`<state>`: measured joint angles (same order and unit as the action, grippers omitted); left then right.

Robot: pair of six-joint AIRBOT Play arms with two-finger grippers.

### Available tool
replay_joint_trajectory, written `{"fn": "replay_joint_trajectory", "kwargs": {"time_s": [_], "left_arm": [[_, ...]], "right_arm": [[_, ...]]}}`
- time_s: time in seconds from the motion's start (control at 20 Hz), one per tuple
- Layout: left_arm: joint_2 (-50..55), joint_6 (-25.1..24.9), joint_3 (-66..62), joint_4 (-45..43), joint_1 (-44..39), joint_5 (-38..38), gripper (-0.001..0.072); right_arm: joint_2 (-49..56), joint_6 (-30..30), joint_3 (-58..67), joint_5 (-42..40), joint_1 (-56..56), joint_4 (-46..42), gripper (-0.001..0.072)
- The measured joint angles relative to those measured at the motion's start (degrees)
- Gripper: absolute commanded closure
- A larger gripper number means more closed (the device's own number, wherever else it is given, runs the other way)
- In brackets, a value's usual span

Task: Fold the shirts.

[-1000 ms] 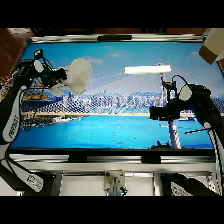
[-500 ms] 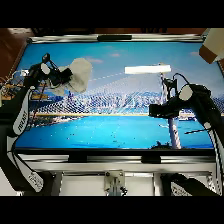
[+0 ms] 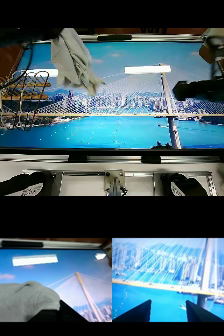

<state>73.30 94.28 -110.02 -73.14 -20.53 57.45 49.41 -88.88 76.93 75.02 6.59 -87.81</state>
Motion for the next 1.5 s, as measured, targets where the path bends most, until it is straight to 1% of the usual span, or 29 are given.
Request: {"fn": "replay_joint_trajectory", "kwargs": {"time_s": [0.1,0.15,0.3,0.4,0.55,0.6,0.65,0.7,0.75,0.85,0.9,0.95,1.1,1.2,1.3,1.4,1.5], "left_arm": [[-5.25,1.53,1.90,-2.10,-5.68,3.80,0.0677],[-7.28,3.06,3.67,-3.54,-8.79,5.70,0.0677],[-10.38,7.80,12.17,-8.55,-17.64,9.01,0.0676],[-11.06,11.52,20.52,-12.31,-22.03,9.07,0.0675],[-10.62,17.88,34.36,-15.13,-25.24,4.85,0.0670],[-10.14,20.13,37.99,-15.67,-25.44,3.32,0.0582],[-9.57,22.58,41.05,-16.20,-25.51,1.81,0.0330],[-9.01,24.61,43.19,-16.46,-25.42,0.63,0.0081],[-8.66,26.12,44.48,-16.44,-24.94,0.44,-0.0003],[-8.46,26.91,45.13,-16.98,-22.71,1.53,-0.0002],[-8.55,25.29,44.68,-16.98,-20.98,4.20,-0.0002],[-8.74,22.62,44.06,-17.00,-18.84,7.19,-0.0002],[-9.42,15.67,44.72,-17.25,-11.76,16.90,-0.0001],[-9.92,12.55,48.52,-15.56,-7.56,20.15,-0.0001],[-10.16,9.97,54.31,-11.69,-5.05,20.20,-0.0001],[-10.23,8.31,60.48,-7.19,-3.61,16.55,0.0003],[-9.94,6.69,65.51,-1.53,-2.99,10.91,0.0008]], "right_arm": [[-5.20,0.76,1.92,1.20,0.00,-1.55,0.0162],[-7.52,0.85,2.54,2.75,0.00,-2.01,0.0163],[-11.67,0.59,2.95,11.15,0.00,-2.10,0.0162],[-12.74,0.13,0.55,15.69,0.00,-0.74,0.0162],[-13.49,-0.76,-8.07,16.70,0.00,3.15,0.0160],[-13.46,-1.09,-11.72,15.69,0.00,4.72,0.0117],[-13.25,-1.46,-15.69,14.34,0.00,6.80,0.0041],[-12.92,-1.33,-19.02,13.20,0.00,8.83,0.0041],[-12.35,-1.18,-21.88,11.93,0.00,10.78,0.0041],[-11.21,-0.48,-25.22,10.88,0.00,12.07,0.0041],[-10.73,-0.24,-26.36,10.82,0.00,11.65,0.0041],[-10.45,0.07,-27.12,11.10,0.00,10.34,0.0041],[-9.92,1.55,-29.88,14.05,-1.03,5.20,0.0041],[-9.75,3.80,-32.98,16.20,-4.15,4.72,0.0041],[-9.66,6.23,-36.98,17.62,-8.87,6.97,0.0042],[-9.62,8.02,-40.83,17.97,-13.11,9.90,0.0042],[-9.62,9.11,-44.28,17.62,-16.06,12.22,0.0041]]}}
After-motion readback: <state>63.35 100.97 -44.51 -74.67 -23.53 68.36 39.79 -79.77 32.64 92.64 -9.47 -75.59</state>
